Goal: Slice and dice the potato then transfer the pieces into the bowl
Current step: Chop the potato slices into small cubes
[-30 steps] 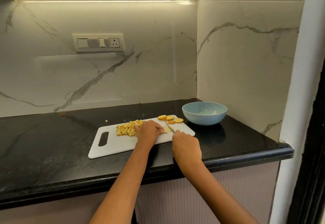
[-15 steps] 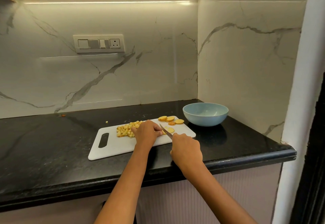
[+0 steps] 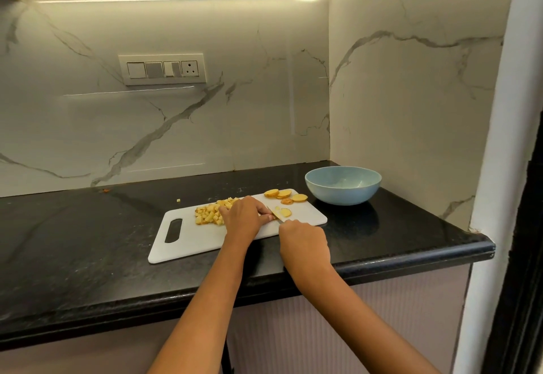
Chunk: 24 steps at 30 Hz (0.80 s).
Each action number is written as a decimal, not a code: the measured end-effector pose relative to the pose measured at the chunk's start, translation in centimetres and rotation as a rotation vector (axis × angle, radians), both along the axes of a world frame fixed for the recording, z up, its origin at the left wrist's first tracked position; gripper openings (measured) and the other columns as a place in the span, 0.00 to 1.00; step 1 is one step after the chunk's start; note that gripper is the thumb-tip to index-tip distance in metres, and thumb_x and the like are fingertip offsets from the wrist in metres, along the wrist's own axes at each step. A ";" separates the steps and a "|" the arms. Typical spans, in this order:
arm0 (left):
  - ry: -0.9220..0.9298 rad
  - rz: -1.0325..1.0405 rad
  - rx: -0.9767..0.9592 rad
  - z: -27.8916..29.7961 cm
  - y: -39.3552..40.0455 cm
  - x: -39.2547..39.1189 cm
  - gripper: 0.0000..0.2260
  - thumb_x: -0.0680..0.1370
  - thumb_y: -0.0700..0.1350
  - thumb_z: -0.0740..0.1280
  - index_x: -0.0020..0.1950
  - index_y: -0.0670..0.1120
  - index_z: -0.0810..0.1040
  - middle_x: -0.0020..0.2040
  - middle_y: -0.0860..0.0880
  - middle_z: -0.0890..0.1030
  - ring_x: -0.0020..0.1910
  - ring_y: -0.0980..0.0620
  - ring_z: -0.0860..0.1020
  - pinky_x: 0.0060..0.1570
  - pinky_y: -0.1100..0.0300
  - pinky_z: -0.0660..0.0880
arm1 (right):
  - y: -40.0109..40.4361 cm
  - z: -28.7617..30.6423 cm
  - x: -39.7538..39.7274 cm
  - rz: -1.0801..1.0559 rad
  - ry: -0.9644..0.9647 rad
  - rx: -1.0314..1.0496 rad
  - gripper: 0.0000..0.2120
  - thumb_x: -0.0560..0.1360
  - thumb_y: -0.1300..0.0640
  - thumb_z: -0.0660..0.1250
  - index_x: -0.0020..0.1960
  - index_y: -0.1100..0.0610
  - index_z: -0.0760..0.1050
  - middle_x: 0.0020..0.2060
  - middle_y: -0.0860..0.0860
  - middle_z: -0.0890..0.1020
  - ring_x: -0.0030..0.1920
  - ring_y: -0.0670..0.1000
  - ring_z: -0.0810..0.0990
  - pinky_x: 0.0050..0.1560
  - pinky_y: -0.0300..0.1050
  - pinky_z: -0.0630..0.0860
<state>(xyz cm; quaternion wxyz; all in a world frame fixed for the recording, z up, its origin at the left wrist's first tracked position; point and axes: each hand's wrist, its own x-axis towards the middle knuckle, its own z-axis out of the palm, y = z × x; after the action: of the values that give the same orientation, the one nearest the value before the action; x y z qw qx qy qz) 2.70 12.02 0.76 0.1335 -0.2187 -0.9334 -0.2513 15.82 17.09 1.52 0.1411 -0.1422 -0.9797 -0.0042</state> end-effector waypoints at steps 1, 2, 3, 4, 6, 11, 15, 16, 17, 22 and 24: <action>-0.001 -0.002 0.003 0.0 0.0 -0.1 0.07 0.75 0.51 0.68 0.50 0.53 0.83 0.54 0.54 0.81 0.60 0.52 0.73 0.67 0.47 0.54 | 0.0 -0.1 0.2 -0.001 0.000 0.021 0.12 0.80 0.62 0.57 0.62 0.61 0.71 0.54 0.56 0.78 0.52 0.53 0.79 0.44 0.41 0.70; 0.000 -0.004 0.009 0.0 0.1 -0.1 0.07 0.75 0.51 0.68 0.49 0.53 0.83 0.54 0.54 0.81 0.60 0.52 0.73 0.67 0.47 0.54 | 0.0 -0.1 0.1 -0.008 0.001 0.035 0.12 0.80 0.62 0.57 0.62 0.62 0.72 0.54 0.56 0.78 0.52 0.53 0.79 0.44 0.41 0.69; 0.001 -0.002 0.014 0.0 0.1 -0.1 0.07 0.75 0.51 0.68 0.49 0.53 0.83 0.54 0.54 0.81 0.60 0.52 0.73 0.67 0.47 0.53 | 0.0 -0.1 0.0 -0.016 0.000 0.044 0.12 0.80 0.62 0.58 0.62 0.62 0.72 0.54 0.56 0.78 0.52 0.52 0.79 0.44 0.41 0.70; -0.001 0.004 0.017 0.0 0.1 -0.1 0.06 0.75 0.51 0.68 0.49 0.53 0.83 0.54 0.54 0.81 0.60 0.52 0.73 0.67 0.47 0.53 | 0.0 0.1 -0.3 -0.022 0.000 0.045 0.12 0.80 0.63 0.58 0.62 0.62 0.72 0.55 0.56 0.78 0.52 0.53 0.79 0.45 0.41 0.71; -0.006 0.014 0.021 0.0 0.1 0.0 0.06 0.75 0.51 0.68 0.49 0.53 0.83 0.54 0.54 0.81 0.60 0.52 0.73 0.67 0.48 0.53 | 0.0 0.2 -0.7 -0.021 -0.002 0.021 0.12 0.80 0.63 0.58 0.63 0.62 0.71 0.56 0.56 0.77 0.54 0.53 0.78 0.50 0.43 0.74; 0.003 -0.002 0.079 -0.2 0.1 0.1 0.06 0.77 0.47 0.66 0.50 0.52 0.83 0.54 0.53 0.81 0.59 0.51 0.73 0.66 0.48 0.55 | 1.2 -0.3 -0.2 -0.048 0.049 -0.122 0.14 0.80 0.60 0.58 0.65 0.60 0.67 0.56 0.56 0.77 0.53 0.52 0.78 0.48 0.42 0.73; 0.073 0.072 0.145 0.0 0.0 0.0 0.08 0.78 0.44 0.64 0.52 0.51 0.82 0.56 0.52 0.81 0.58 0.50 0.74 0.60 0.52 0.58 | 1.9 -0.2 -0.2 -0.043 0.051 -0.192 0.14 0.80 0.58 0.58 0.64 0.58 0.68 0.55 0.55 0.77 0.52 0.52 0.78 0.47 0.42 0.73; 0.078 0.083 0.149 0.0 0.0 0.0 0.08 0.78 0.44 0.64 0.51 0.51 0.83 0.54 0.51 0.81 0.56 0.50 0.74 0.59 0.52 0.58 | 1.9 -0.2 -0.2 -0.032 0.047 -0.190 0.14 0.80 0.57 0.59 0.64 0.58 0.68 0.55 0.55 0.77 0.52 0.52 0.78 0.47 0.42 0.73; 0.072 0.086 0.150 0.0 -0.1 0.0 0.07 0.78 0.44 0.65 0.49 0.50 0.83 0.53 0.51 0.82 0.55 0.51 0.74 0.59 0.52 0.58 | 1.9 -0.2 -0.2 -0.022 0.043 -0.187 0.14 0.80 0.57 0.59 0.65 0.57 0.68 0.55 0.55 0.77 0.52 0.52 0.78 0.48 0.42 0.73; 0.023 0.068 0.108 0.2 0.0 0.2 0.04 0.75 0.46 0.69 0.47 0.50 0.83 0.49 0.52 0.82 0.55 0.52 0.74 0.61 0.51 0.58 | 1.9 -0.2 -0.1 -0.008 0.031 -0.148 0.14 0.80 0.58 0.59 0.64 0.58 0.69 0.55 0.55 0.77 0.52 0.52 0.78 0.46 0.42 0.72; 0.025 0.067 0.081 0.2 0.0 0.2 0.04 0.75 0.46 0.69 0.46 0.50 0.83 0.49 0.52 0.82 0.55 0.52 0.74 0.63 0.50 0.57 | 1.9 -0.2 -0.2 -0.006 0.032 -0.136 0.13 0.80 0.58 0.59 0.64 0.58 0.70 0.55 0.55 0.78 0.52 0.52 0.78 0.46 0.41 0.71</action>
<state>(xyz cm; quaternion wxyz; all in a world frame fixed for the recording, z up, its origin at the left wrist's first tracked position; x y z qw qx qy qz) 2.95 12.04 0.94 0.1621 -0.1848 -0.9275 -0.2815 15.63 18.96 1.34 0.1467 -0.1544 -0.9749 0.0644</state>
